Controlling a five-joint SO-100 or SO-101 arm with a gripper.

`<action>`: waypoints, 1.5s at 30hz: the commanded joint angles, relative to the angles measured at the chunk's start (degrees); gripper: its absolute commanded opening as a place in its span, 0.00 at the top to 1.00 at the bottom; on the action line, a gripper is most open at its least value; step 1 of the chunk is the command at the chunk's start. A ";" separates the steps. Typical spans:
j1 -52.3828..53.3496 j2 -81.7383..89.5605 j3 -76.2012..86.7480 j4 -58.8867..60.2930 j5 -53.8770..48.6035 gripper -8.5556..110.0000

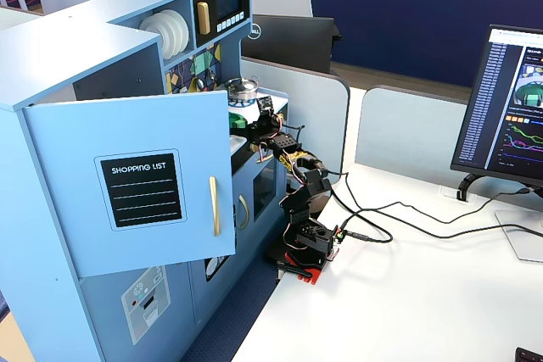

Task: Pick up the lid from the counter and put it on the green recipient

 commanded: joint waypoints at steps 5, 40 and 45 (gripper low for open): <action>-1.41 -6.86 -10.37 -2.11 -2.20 0.61; -4.31 -10.72 -31.99 8.00 0.79 0.93; -8.53 -8.26 -40.96 16.79 2.81 0.93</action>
